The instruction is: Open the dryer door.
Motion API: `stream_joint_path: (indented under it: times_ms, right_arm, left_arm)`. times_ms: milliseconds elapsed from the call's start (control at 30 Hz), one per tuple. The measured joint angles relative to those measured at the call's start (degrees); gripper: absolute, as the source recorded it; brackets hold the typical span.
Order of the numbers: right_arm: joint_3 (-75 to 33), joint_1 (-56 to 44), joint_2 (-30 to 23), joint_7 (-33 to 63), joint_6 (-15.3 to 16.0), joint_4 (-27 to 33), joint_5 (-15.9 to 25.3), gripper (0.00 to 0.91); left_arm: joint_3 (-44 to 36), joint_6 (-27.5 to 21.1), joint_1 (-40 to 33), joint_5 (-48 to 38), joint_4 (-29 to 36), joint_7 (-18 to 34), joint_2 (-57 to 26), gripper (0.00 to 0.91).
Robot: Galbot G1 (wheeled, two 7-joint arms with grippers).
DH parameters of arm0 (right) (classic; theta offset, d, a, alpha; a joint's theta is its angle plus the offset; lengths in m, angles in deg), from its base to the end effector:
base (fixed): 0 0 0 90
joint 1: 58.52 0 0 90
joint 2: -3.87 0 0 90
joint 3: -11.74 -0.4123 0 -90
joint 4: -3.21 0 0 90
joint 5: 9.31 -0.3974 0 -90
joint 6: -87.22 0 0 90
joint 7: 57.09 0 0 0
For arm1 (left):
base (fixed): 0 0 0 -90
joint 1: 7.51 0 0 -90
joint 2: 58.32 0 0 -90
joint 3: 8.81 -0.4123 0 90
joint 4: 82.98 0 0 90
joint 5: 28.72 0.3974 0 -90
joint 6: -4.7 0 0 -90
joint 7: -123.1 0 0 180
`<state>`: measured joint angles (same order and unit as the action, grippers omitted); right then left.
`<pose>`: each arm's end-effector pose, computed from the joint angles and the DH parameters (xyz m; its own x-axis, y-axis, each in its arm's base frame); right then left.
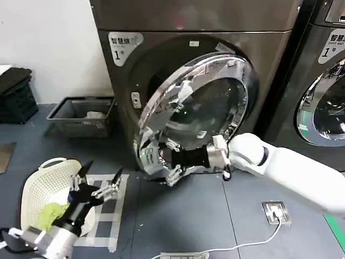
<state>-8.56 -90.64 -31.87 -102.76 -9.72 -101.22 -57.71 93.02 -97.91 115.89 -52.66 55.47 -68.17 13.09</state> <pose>0.4741 -0.0434 -0.1400 0.0409 -0.9756 0.2155 -0.9392 -0.1111 -0.3249 0.1649 0.0878 -0.2185 -0.9491 0.3098 -0.0570 0.3107 0.9505 -0.0078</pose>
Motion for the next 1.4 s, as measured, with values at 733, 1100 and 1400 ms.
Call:
stream_joint_path:
  times_ms: [733, 1100, 1400]
  right_arm:
    - [-6.76, -6.53, 10.6, -15.6, -3.2, -3.94, -3.8, 0.907]
    - [-13.68, -13.35, 16.29, -19.57, -3.55, -6.59, -4.59, 0.907]
    - [-28.97, -27.65, 21.15, -22.34, -4.79, -7.9, -4.0, 0.907]
  left_arm:
    - [-1.56, -2.4, -11.23, -8.59, -7.55, -3.78, -12.79, 0.907]
    - [-8.75, -3.77, -21.57, -16.9, -13.11, -6.33, -22.31, 0.907]
    - [-17.21, -3.07, -29.8, -16.83, -16.01, -8.87, -26.71, 0.907]
